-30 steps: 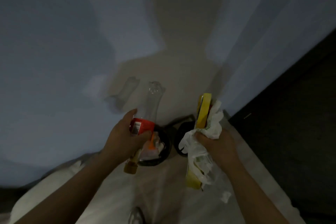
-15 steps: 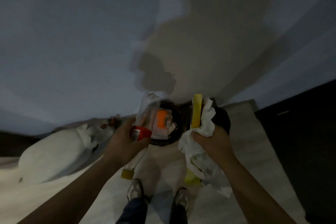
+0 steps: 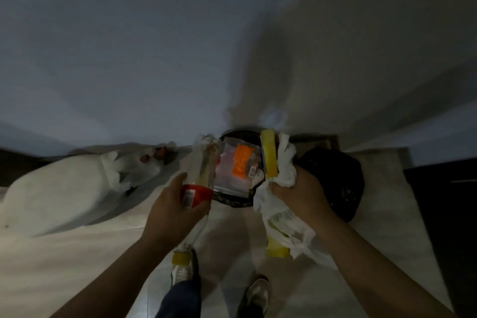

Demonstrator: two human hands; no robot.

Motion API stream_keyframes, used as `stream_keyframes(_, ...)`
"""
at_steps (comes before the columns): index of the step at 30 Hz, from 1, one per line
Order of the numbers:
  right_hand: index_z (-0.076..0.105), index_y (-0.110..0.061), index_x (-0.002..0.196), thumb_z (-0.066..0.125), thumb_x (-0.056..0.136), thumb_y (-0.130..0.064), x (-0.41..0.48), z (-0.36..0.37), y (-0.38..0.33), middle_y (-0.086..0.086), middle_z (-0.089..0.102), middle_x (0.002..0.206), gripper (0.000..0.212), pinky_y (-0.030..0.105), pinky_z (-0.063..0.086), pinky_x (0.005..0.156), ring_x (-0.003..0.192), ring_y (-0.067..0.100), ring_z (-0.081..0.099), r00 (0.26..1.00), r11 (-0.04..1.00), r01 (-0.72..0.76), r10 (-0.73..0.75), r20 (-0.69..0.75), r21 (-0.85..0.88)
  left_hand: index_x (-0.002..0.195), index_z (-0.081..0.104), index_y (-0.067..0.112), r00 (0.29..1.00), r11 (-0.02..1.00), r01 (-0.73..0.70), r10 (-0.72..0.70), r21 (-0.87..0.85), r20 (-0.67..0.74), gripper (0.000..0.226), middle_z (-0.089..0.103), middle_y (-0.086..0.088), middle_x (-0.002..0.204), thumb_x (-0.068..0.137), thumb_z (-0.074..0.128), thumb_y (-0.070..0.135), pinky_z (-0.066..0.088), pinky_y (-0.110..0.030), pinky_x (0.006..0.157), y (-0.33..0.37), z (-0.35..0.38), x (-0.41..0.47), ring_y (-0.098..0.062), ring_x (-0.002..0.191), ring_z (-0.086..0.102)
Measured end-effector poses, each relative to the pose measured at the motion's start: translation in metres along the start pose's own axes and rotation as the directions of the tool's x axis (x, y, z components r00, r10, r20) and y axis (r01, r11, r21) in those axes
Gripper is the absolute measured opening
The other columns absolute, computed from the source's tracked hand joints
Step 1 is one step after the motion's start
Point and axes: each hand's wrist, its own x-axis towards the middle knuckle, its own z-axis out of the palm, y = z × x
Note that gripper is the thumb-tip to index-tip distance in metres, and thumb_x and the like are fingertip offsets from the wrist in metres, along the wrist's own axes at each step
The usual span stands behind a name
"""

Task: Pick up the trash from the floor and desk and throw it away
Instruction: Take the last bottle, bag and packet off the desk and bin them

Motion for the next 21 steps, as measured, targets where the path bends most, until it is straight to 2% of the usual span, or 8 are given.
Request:
stream_keyframes(3, 0.059, -0.006, 0.117, 0.069, 0.084, -0.024, 0.034, 0.024, 0.011, 0.010, 0.065, 0.110, 0.039, 0.035, 0.051, 0.087, 0.103, 0.023, 0.061, 0.999, 0.996, 0.006, -0.003, 0.031, -0.093, 0.145, 0.028, 0.020, 0.999, 1.000, 0.014, -0.014, 0.009, -0.035, 0.083, 0.051, -0.008, 0.133, 0.077, 0.074, 0.031, 0.045, -0.028, 0.081, -0.015, 0.014, 0.027, -0.010, 0.098, 0.047)
stream_keyframes(7, 0.049, -0.009, 0.126, 0.067, 0.083, -0.026, 0.082, 0.057, 0.028, 0.010, 0.061, 0.116, 0.049, 0.035, 0.049, 0.089, 0.106, 0.027, 0.059, 0.999, 0.980, -0.016, 0.023, 0.034, -0.199, 0.145, 0.028, 0.020, 0.999, 1.000, 0.027, -0.027, -0.011, -0.035, 0.082, 0.050, -0.009, 0.134, 0.077, 0.074, 0.030, 0.051, -0.037, 0.089, -0.038, 0.033, 0.058, -0.021, 0.109, 0.055)
stream_keyframes(10, 0.045, -0.009, 0.128, 0.061, 0.087, -0.031, 0.116, 0.086, 0.044, 0.012, 0.061, 0.111, 0.048, 0.032, 0.049, 0.083, 0.102, 0.029, 0.060, 1.000, 0.954, -0.003, 0.004, 0.003, -0.301, 0.144, 0.029, 0.021, 0.998, 0.999, 0.044, -0.044, -0.017, -0.042, 0.081, 0.050, -0.009, 0.133, 0.077, 0.073, 0.030, 0.051, -0.035, 0.086, -0.059, 0.046, 0.077, -0.020, 0.106, 0.055)
stream_keyframes(12, 0.045, -0.009, 0.129, 0.058, 0.089, -0.033, 0.137, 0.107, 0.056, 0.012, 0.061, 0.110, 0.049, 0.032, 0.048, 0.081, 0.100, 0.030, 0.061, 1.000, 0.931, 0.003, -0.008, -0.012, -0.364, 0.144, 0.029, 0.023, 0.997, 0.998, 0.061, -0.063, -0.034, -0.050, 0.081, 0.050, -0.008, 0.131, 0.077, 0.073, 0.029, 0.050, -0.032, 0.080, -0.074, 0.054, 0.091, -0.017, 0.097, 0.053)
stream_keyframes(14, 0.042, -0.010, 0.132, 0.062, 0.086, -0.032, 0.155, 0.129, 0.068, 0.013, 0.059, 0.118, 0.055, 0.032, 0.048, 0.086, 0.106, 0.029, 0.059, 1.000, 0.912, 0.006, 0.000, 0.016, -0.411, 0.145, 0.028, 0.023, 0.996, 0.997, 0.066, -0.068, -0.038, -0.049, 0.081, 0.051, -0.008, 0.131, 0.077, 0.073, 0.030, 0.050, -0.031, 0.080, -0.090, 0.061, 0.103, -0.016, 0.095, 0.053)
stream_keyframes(16, 0.041, -0.012, 0.134, 0.065, 0.085, -0.033, 0.169, 0.149, 0.077, 0.012, 0.056, 0.125, 0.058, 0.034, 0.047, 0.092, 0.113, 0.029, 0.056, 0.997, 0.901, -0.024, 0.052, 0.053, -0.433, 0.146, 0.027, 0.023, 0.997, 0.997, 0.072, -0.073, -0.015, -0.038, 0.083, 0.048, -0.010, 0.135, 0.077, 0.073, 0.032, 0.051, -0.035, 0.087, -0.105, 0.066, 0.114, -0.022, 0.105, 0.056)
stream_keyframes(18, 0.044, -0.014, 0.133, 0.062, 0.086, -0.034, 0.183, 0.165, 0.087, 0.011, 0.056, 0.126, 0.053, 0.036, 0.047, 0.095, 0.115, 0.029, 0.055, 0.994, 0.894, -0.044, 0.083, 0.068, -0.446, 0.147, 0.025, 0.023, 0.996, 0.997, 0.081, -0.081, -0.008, -0.035, 0.085, 0.047, -0.011, 0.137, 0.077, 0.073, 0.033, 0.050, -0.037, 0.090, -0.120, 0.070, 0.126, -0.024, 0.111, 0.055)
stream_keyframes(21, 0.047, -0.016, 0.133, 0.061, 0.086, -0.034, 0.202, 0.184, 0.101, 0.009, 0.056, 0.129, 0.052, 0.040, 0.046, 0.099, 0.118, 0.029, 0.053, 0.991, 0.866, -0.050, 0.104, 0.081, -0.498, 0.146, 0.026, 0.023, 0.996, 0.997, 0.075, -0.075, 0.005, -0.045, 0.086, 0.048, -0.010, 0.135, 0.075, 0.073, 0.035, 0.050, -0.035, 0.088, -0.140, 0.071, 0.141, -0.022, 0.108, 0.056)
